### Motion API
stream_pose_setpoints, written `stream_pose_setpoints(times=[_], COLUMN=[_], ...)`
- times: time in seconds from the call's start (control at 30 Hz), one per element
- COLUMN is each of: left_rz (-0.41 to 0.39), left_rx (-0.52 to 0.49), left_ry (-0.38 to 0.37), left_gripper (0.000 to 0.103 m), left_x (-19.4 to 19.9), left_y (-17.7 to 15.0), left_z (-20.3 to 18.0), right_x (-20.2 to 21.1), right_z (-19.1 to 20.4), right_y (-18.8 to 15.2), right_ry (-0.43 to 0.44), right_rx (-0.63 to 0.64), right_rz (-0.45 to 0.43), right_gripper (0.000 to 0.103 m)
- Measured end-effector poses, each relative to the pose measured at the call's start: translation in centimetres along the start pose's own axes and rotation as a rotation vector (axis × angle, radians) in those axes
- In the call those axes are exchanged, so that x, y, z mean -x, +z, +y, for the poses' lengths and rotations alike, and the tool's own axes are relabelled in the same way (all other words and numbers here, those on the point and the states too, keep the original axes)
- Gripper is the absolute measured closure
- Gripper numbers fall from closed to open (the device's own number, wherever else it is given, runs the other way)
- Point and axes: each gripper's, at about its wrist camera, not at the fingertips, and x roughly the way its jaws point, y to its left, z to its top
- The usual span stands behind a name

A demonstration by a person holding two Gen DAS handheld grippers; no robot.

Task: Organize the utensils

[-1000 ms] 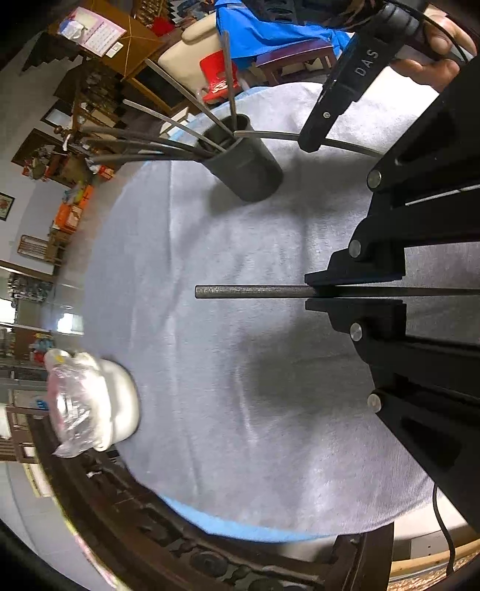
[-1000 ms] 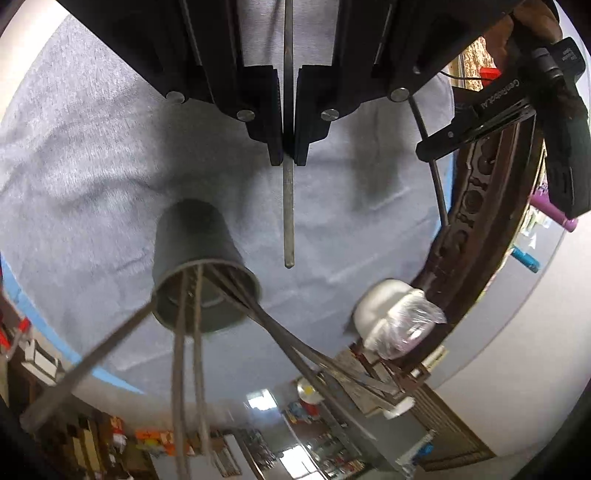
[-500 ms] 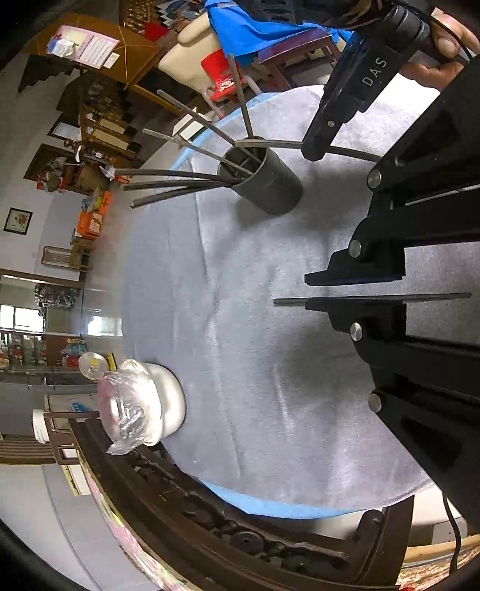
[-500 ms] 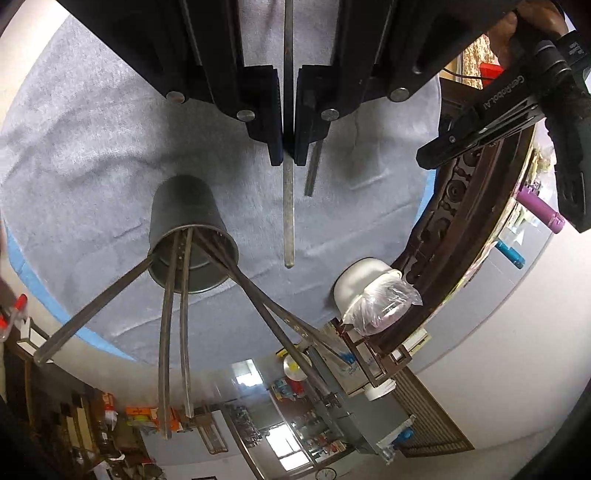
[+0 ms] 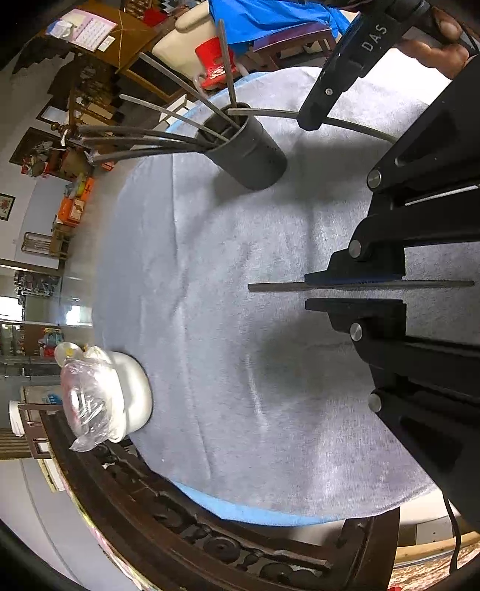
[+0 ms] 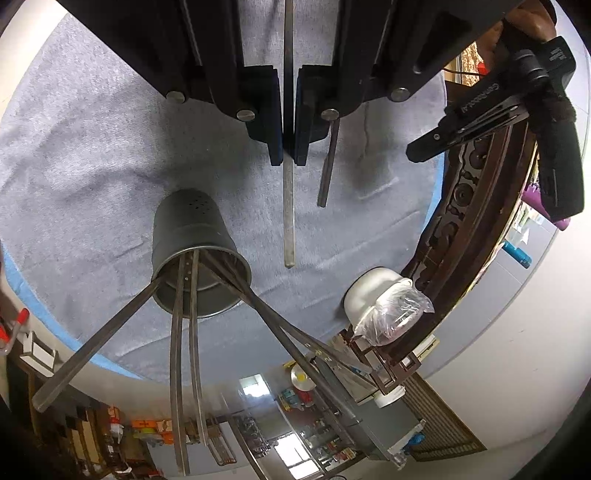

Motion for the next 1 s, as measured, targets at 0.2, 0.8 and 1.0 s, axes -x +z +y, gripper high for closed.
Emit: stream_pose_setpoints(times=[0.2,0.8,1.0], left_rz=[0.119,0.346,0.317], left_rx=[0.023,0.077,0.071], left_ry=[-0.047,-0.082,-0.049], left_gripper=[0.097,0.079,0.079], left_x=[-3.2,-10.2,-9.8], left_y=[-0.4,-1.9,0.6], left_z=[0.5,0.2,0.3], right_x=[-0.9,-1.4,-1.1], right_z=[-0.7,-2.4,-2.5], right_y=[-0.2,-1.1,-1.2], right_ry=[0.000,0.003,0.004], right_rx=[-0.019,-0.049,-0.052], right_rz=[0.024,0.053,0.049], right_gripper=[0.097,0.097,0.097])
